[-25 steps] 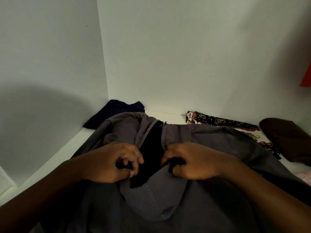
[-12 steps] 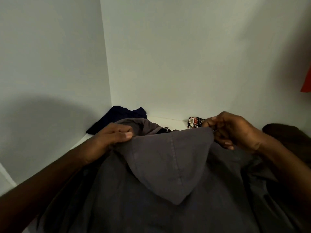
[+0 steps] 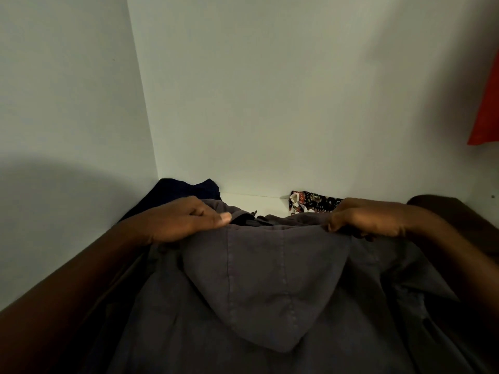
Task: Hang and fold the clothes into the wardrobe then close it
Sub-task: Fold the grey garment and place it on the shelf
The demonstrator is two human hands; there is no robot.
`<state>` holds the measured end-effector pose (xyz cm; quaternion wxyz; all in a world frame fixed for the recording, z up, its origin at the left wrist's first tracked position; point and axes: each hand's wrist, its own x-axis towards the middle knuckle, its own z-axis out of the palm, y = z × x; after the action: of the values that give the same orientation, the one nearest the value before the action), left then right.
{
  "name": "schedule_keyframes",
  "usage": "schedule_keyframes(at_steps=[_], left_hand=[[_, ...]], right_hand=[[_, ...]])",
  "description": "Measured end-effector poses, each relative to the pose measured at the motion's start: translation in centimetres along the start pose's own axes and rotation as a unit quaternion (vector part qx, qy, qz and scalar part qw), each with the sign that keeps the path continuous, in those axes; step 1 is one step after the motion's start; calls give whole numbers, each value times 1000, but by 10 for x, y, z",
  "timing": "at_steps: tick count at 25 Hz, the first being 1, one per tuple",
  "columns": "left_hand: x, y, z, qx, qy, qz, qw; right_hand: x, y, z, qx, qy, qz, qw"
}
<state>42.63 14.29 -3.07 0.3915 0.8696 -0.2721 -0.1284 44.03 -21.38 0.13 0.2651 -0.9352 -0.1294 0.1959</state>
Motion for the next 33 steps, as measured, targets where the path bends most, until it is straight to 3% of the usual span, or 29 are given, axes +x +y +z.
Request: schedule_keyframes(at_steps=[2, 5, 7, 8, 11, 14, 17, 19, 20, 22, 24, 26, 28, 33], left_hand=[[9, -4, -14, -101, 90, 6, 991], [25, -23, -41, -333, 152, 1, 930], [43, -37, -43, -376, 184, -16, 908], [55, -44, -38, -330, 218, -15, 918], [81, -77, -16, -57, 321, -18, 945], [84, -108, 1, 138, 293, -99, 941], [80, -98, 9, 293, 372, -41, 880], [72, -59, 22, 254, 437, 58, 861], [64, -36, 32, 214, 427, 94, 873], [51, -9, 60, 166, 317, 89, 929], [43, -20, 84, 259, 181, -10, 949], [40, -51, 93, 328, 93, -122, 932], [40, -73, 89, 318, 70, -177, 929], [26, -63, 82, 274, 43, -184, 943]], right_hand=[[7, 0, -4, 61, 21, -39, 997], [23, 7, -12, 306, 39, -102, 946], [47, 15, -8, 314, 102, -102, 938], [62, 21, -1, 278, 141, -93, 945], [96, 48, 27, 165, 199, -58, 964], [101, 67, 50, 39, 177, -4, 983], [85, 50, 54, -66, 328, -42, 942], [67, 17, 62, -50, 433, -164, 885], [59, 1, 69, -30, 428, -214, 877], [54, -20, 91, -68, 341, -229, 909], [61, -12, 115, -183, 225, -125, 949], [68, 12, 128, -217, 144, -15, 965], [73, 25, 130, -217, 134, 6, 967], [63, 8, 118, -211, 68, 22, 975]])
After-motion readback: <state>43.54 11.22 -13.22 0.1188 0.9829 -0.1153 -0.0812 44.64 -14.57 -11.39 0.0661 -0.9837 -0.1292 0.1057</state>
